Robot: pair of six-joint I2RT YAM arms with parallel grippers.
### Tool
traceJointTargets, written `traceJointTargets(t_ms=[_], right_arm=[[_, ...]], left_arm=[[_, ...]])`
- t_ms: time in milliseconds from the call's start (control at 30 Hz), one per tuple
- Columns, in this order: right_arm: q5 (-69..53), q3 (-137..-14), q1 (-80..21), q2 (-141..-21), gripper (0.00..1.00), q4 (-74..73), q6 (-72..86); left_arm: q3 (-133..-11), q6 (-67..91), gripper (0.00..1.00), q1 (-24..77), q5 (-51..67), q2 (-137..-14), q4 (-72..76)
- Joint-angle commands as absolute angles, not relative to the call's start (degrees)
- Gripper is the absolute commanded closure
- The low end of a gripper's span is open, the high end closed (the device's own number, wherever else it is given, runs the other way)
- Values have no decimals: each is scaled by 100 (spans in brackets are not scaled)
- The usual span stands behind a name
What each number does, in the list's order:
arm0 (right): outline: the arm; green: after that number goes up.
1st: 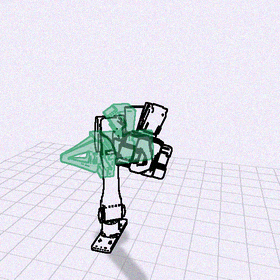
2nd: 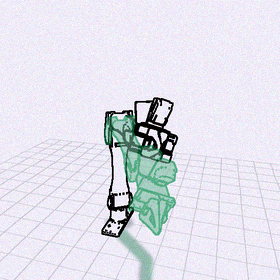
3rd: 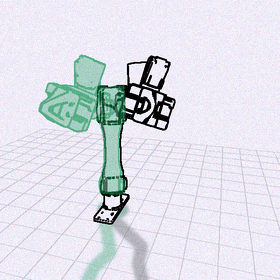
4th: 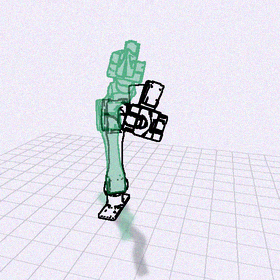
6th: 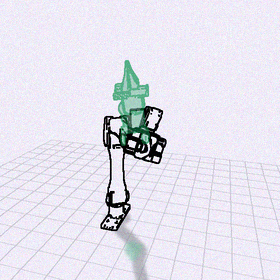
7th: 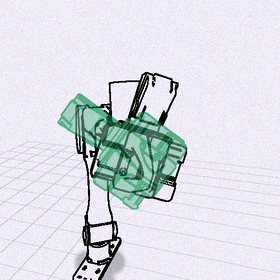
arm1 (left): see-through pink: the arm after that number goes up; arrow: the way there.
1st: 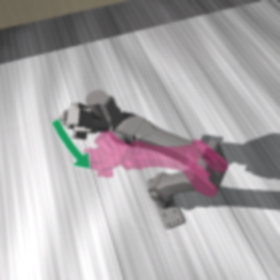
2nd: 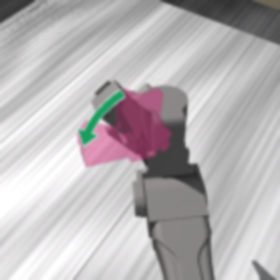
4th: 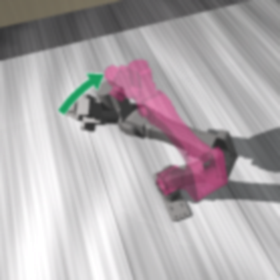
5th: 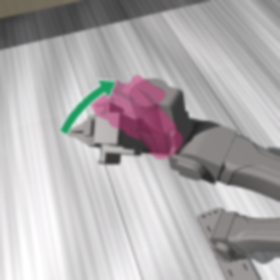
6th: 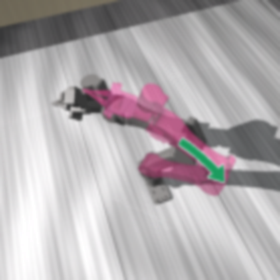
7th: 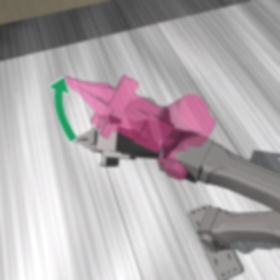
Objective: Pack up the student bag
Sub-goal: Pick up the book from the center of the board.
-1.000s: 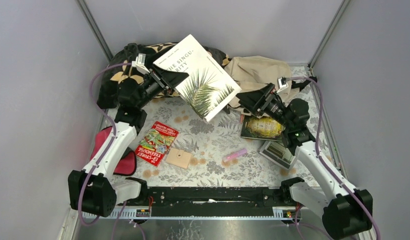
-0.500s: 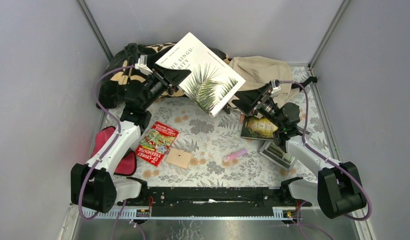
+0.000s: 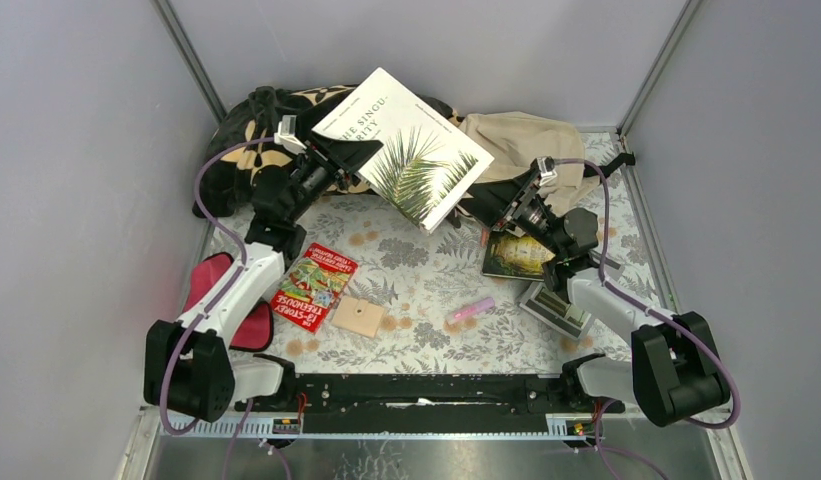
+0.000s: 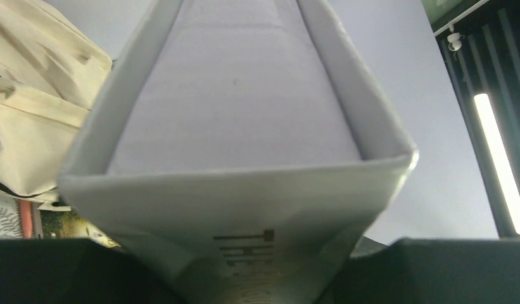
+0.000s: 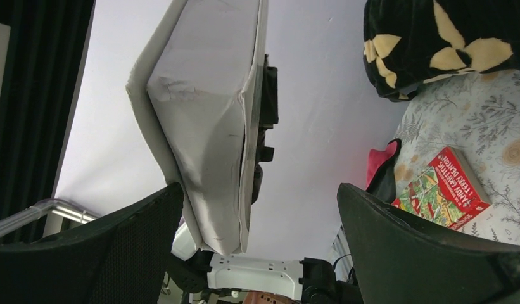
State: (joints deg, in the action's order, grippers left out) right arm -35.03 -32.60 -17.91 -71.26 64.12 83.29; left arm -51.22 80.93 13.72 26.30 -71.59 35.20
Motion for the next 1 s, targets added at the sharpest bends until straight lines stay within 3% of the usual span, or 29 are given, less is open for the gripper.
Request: traceJointTargets(t_ms=[0,267,600,833,967], right_arm=[[-3753,-3622,-1957,-7102,0,7450,8445],[-3924,-3711,-2091,-7303,0,7880,8634],[-3763,-4166,-2233,-7588,0,7251,8225],[-2955,-4365,-2501,-7912,1,6983,8267],[-2648,-4276,-2531,-7943,15,6947,8454]], left_arm=[[-4964,8343,73,1282,2539,-7335,4287],[-4943,8532,73,1186,2624,-7496,4506],[-4905,8206,72,1217,3060,-7395,4608],[-4993,7746,72,1706,2765,-7410,4397],[-5080,7371,72,2004,2438,-7497,4230]])
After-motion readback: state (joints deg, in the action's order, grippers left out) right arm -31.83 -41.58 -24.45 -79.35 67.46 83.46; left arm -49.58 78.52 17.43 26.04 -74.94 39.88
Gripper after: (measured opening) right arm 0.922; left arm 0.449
